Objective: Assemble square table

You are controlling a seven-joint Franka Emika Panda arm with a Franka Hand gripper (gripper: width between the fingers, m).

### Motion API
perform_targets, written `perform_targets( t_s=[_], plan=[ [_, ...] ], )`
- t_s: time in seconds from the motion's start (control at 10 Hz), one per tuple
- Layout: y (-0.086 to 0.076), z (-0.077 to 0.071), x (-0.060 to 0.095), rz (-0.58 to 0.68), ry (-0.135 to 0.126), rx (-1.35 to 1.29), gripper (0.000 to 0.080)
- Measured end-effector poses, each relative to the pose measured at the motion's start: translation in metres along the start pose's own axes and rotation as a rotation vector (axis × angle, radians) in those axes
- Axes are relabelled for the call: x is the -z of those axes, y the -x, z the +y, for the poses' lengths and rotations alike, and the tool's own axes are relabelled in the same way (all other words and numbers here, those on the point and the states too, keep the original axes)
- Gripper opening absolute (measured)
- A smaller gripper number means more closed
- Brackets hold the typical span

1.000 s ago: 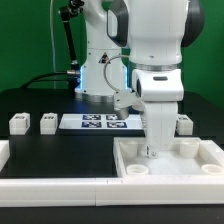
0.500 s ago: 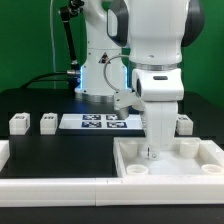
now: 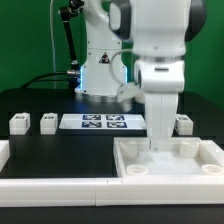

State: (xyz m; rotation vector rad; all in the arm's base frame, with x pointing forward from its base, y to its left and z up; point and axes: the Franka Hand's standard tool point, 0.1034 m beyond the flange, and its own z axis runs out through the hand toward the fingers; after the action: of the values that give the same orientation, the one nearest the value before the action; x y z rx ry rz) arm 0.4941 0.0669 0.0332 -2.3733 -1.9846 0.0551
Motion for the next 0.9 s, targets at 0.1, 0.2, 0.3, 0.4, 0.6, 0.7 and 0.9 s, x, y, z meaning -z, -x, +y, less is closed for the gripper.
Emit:
perform_targets(
  t_s=[0.1, 0.2, 0.3, 0.4, 0.6, 0.7, 0.9],
  plan=[
    [-0.009, -0.011, 0.009, -0.016, 0.003, -0.034, 0.0649],
    [-0.017, -0.016, 0.016, -0.021, 0.009, -0.081, 0.0649],
    [-0.027, -0.020, 0.025, -0.022, 0.020, -0.205, 0.0649],
    [-0.036, -0.024, 0.029, -0.019, 0.025, -0.278, 0.0649],
    [-0.035, -0.022, 0.029, -0.011, 0.022, -0.394, 0.0649],
    [-0.035, -0.022, 0.029, -0.010, 0.022, -0.428, 0.0649],
    [-0.038, -0.023, 0.029, -0.007, 0.021, -0.586, 0.0649]
  ],
)
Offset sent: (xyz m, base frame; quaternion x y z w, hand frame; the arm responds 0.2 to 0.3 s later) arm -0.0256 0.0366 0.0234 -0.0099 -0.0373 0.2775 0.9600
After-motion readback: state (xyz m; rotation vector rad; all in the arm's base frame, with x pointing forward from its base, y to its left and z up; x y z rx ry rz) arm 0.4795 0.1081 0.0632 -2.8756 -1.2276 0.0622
